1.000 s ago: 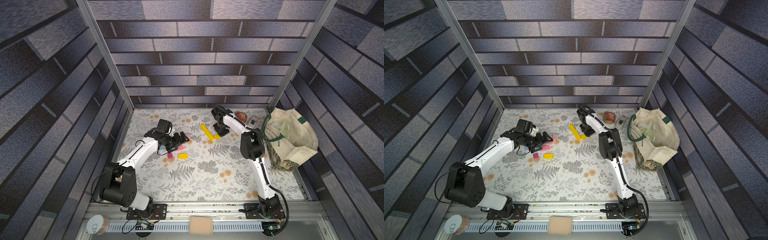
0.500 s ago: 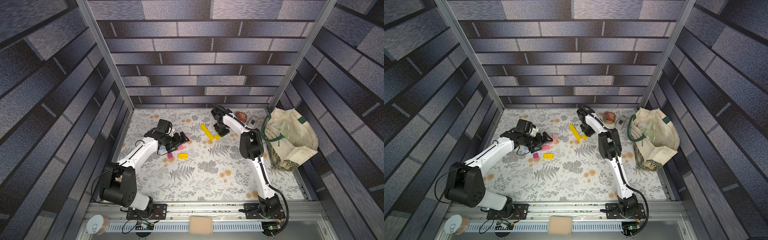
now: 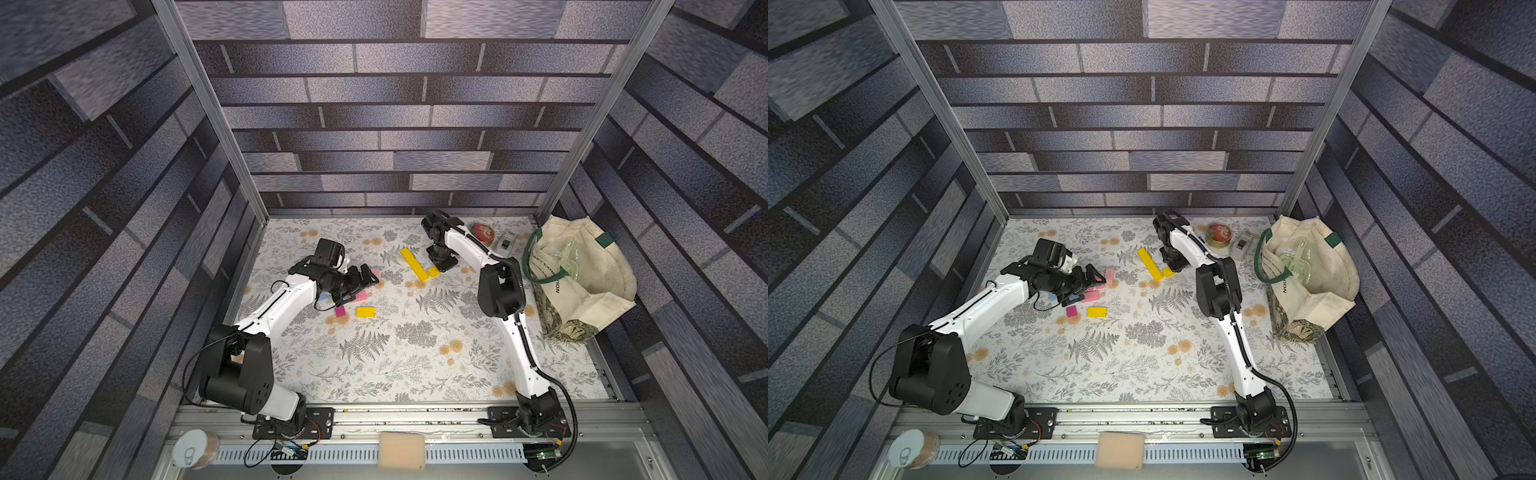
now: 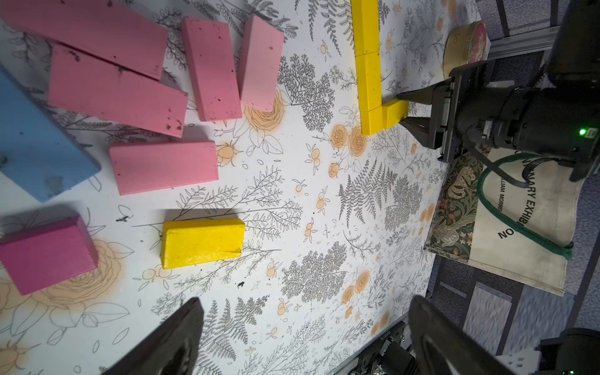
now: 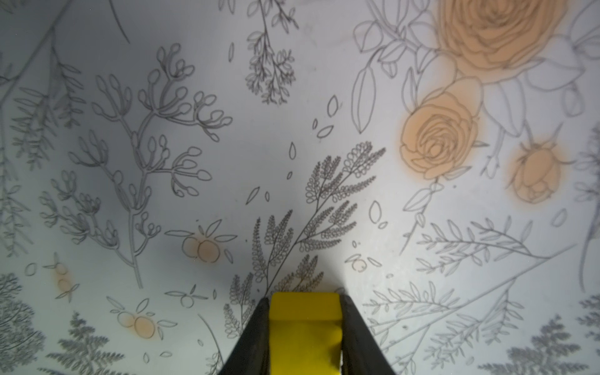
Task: Assemble the letter v with building blocks
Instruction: Assemble the building block at the center of the board.
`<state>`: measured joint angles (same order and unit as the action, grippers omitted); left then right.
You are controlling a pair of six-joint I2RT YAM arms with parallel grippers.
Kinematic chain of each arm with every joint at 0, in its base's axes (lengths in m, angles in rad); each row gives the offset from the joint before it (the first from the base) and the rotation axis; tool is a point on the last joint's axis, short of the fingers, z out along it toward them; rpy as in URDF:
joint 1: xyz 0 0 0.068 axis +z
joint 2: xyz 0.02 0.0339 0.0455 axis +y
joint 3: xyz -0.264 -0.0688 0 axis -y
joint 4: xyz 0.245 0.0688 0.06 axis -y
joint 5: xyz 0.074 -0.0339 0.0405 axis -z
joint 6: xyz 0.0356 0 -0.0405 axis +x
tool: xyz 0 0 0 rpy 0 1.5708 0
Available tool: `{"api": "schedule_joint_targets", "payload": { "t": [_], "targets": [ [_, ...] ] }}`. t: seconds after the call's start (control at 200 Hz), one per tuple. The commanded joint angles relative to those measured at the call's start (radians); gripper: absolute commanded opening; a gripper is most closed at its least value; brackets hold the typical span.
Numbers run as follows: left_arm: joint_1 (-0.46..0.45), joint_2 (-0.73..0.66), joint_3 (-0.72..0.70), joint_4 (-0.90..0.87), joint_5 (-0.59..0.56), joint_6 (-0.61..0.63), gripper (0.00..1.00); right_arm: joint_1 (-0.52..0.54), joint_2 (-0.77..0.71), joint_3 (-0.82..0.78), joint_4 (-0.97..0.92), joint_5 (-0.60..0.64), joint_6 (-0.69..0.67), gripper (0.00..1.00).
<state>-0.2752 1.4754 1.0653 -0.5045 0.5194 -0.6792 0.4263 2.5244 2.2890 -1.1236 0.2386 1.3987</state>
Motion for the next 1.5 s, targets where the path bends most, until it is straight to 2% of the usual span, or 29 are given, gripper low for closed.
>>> {"api": "schedule_joint_targets", "payload": {
  "t": [0.0, 0.571, 0.877, 1.493],
  "targets": [
    [-0.005, -0.029, 0.031, -0.023, 0.005, 0.029, 1.00, 0.007, 0.039, 0.013, -0.032, -0.007, 0.011, 0.33],
    [-0.007, -0.033, 0.033, -0.027, -0.001, 0.033, 1.00, 0.015, 0.054, 0.023, -0.033, -0.024, 0.018, 0.37],
    [-0.009, -0.033, 0.034, -0.031, -0.001, 0.035, 1.00, 0.018, 0.058, 0.020, -0.024, -0.034, 0.018, 0.42],
    [-0.012, -0.036, 0.036, -0.035, -0.002, 0.037, 1.00, 0.030, 0.056, 0.013, -0.018, -0.045, 0.027, 0.35]
  ]
}}
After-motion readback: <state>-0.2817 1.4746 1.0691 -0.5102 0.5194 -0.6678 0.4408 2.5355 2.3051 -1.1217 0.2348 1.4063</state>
